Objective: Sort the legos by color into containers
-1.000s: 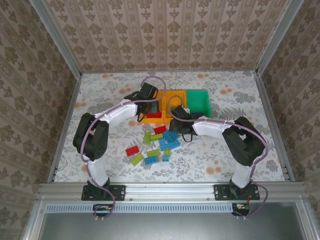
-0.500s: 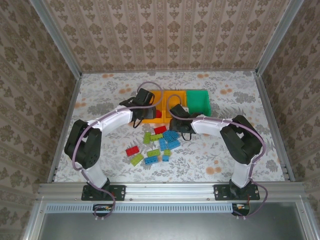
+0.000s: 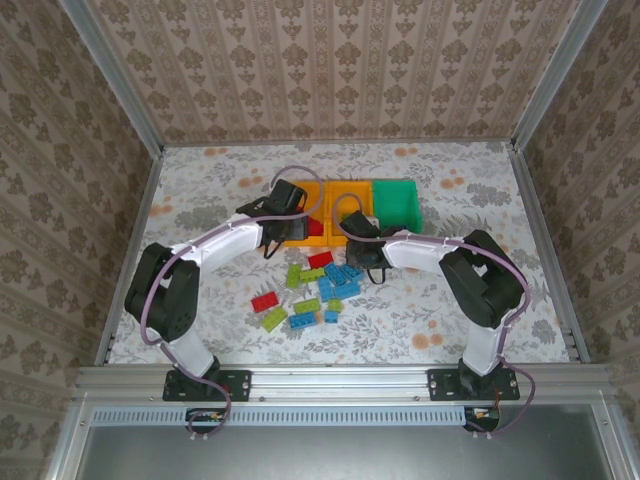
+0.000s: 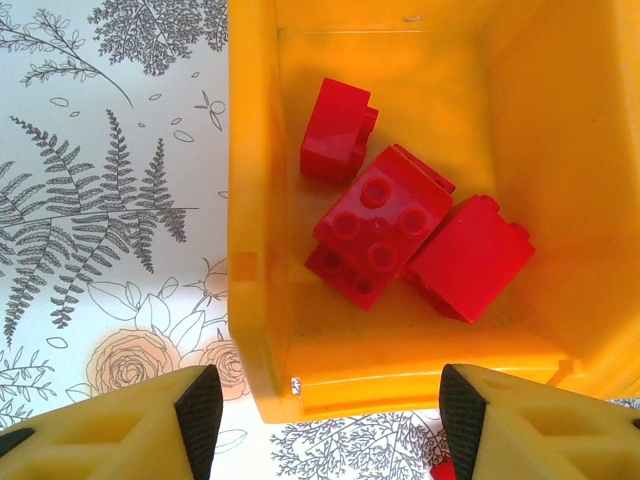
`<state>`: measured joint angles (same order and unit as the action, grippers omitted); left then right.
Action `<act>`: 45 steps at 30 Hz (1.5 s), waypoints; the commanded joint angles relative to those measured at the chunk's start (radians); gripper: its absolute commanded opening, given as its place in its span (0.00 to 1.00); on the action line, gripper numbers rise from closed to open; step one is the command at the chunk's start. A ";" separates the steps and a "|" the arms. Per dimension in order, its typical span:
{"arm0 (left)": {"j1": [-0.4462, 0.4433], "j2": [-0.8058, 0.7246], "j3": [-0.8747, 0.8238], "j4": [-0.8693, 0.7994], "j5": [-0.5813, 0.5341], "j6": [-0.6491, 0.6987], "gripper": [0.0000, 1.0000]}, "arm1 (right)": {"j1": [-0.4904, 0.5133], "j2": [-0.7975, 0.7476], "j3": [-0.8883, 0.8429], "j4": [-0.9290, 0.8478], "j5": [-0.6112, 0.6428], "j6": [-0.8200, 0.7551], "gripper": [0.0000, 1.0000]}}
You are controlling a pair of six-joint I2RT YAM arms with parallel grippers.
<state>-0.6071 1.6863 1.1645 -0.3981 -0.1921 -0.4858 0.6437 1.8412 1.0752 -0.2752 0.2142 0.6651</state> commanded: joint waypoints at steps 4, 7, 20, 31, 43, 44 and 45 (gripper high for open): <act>0.001 -0.040 -0.023 -0.019 -0.028 -0.010 0.62 | -0.007 -0.027 -0.012 -0.058 0.024 -0.027 0.33; 0.001 -0.046 -0.032 -0.022 -0.036 -0.010 0.63 | 0.003 -0.089 -0.030 -0.046 0.037 -0.026 0.32; 0.003 -0.123 -0.136 -0.056 -0.041 -0.035 0.65 | 0.054 -0.168 0.087 0.080 -0.089 -0.099 0.32; 0.003 -0.286 -0.338 -0.165 -0.012 -0.214 0.87 | 0.045 0.114 0.405 0.013 -0.154 -0.133 0.34; -0.032 -0.343 -0.426 -0.219 0.063 -0.387 1.00 | 0.031 0.277 0.572 -0.054 -0.133 -0.124 0.50; -0.037 -0.346 -0.432 -0.221 0.062 -0.396 1.00 | 0.031 0.280 0.575 -0.054 -0.131 -0.121 0.52; -0.042 -0.348 -0.437 -0.222 0.062 -0.409 1.00 | 0.031 0.287 0.577 -0.055 -0.129 -0.120 0.53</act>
<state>-0.6361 1.3655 0.7479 -0.5758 -0.1452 -0.8238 0.6796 2.0922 1.6279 -0.2729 0.0719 0.5488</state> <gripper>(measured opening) 0.999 0.520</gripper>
